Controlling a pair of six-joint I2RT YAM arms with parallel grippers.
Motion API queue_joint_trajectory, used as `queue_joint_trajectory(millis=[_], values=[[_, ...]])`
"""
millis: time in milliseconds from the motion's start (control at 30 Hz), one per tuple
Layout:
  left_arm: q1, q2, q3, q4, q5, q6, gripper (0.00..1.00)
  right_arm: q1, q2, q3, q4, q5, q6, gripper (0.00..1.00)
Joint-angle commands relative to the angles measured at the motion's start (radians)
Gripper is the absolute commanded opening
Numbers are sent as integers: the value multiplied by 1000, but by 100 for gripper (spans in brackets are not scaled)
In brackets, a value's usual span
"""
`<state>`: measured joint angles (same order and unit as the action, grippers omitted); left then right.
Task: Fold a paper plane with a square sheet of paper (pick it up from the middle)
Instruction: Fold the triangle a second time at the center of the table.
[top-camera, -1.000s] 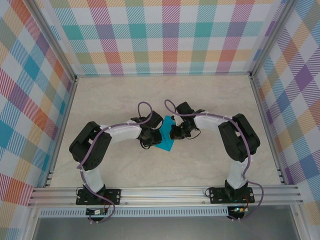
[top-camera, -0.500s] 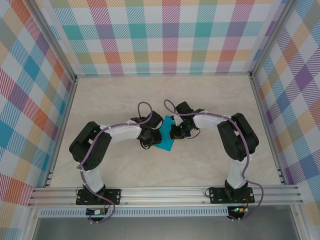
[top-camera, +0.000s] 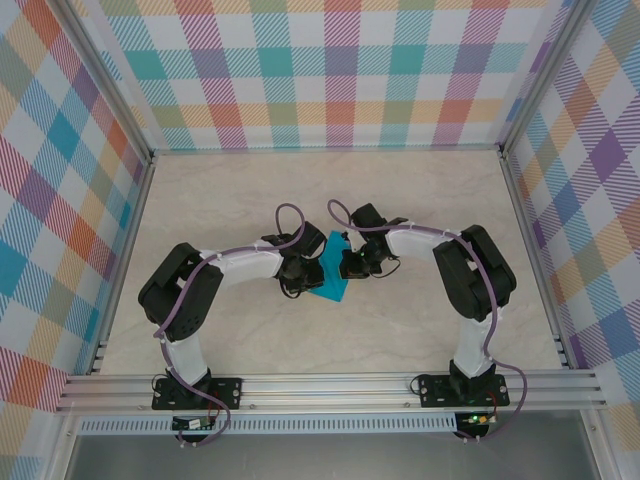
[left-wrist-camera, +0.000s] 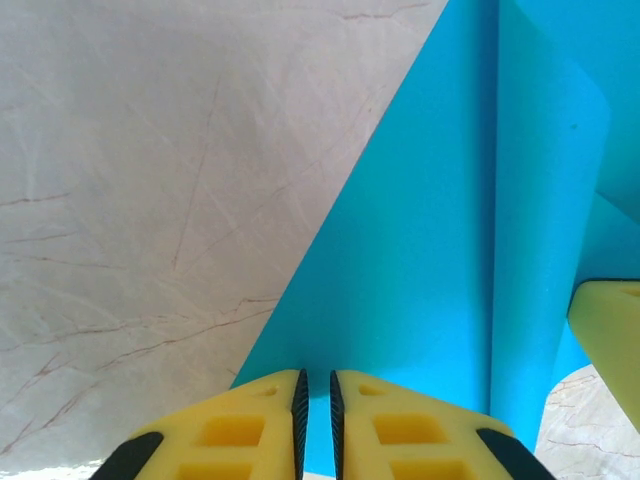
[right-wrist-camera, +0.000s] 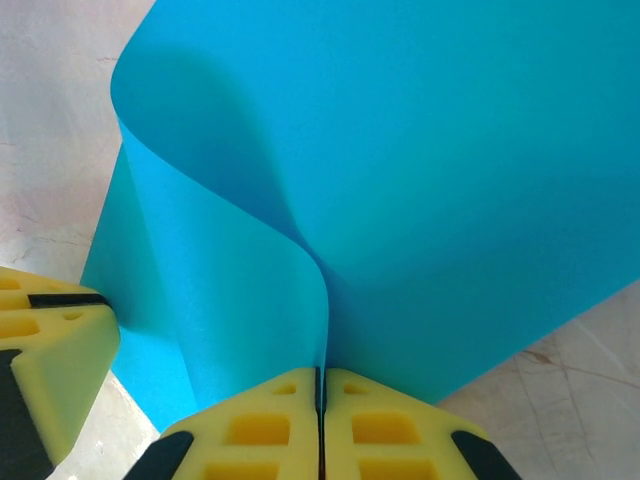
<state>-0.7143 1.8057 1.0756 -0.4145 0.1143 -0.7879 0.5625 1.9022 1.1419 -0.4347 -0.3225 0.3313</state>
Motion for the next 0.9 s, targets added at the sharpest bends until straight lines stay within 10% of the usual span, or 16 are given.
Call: queue_joint_trajectory(millis=[0,367,867], values=[[-11,-54,-19,-6,-4,14,19,-4,34,15,-22,23,-11,7],[61,-180,-143,340,134,-126,0,-4,42,7,-27,30,-12,7],[102,6,-122,599,261,-238,0,-3,58,-2,-12,27,-6,6]])
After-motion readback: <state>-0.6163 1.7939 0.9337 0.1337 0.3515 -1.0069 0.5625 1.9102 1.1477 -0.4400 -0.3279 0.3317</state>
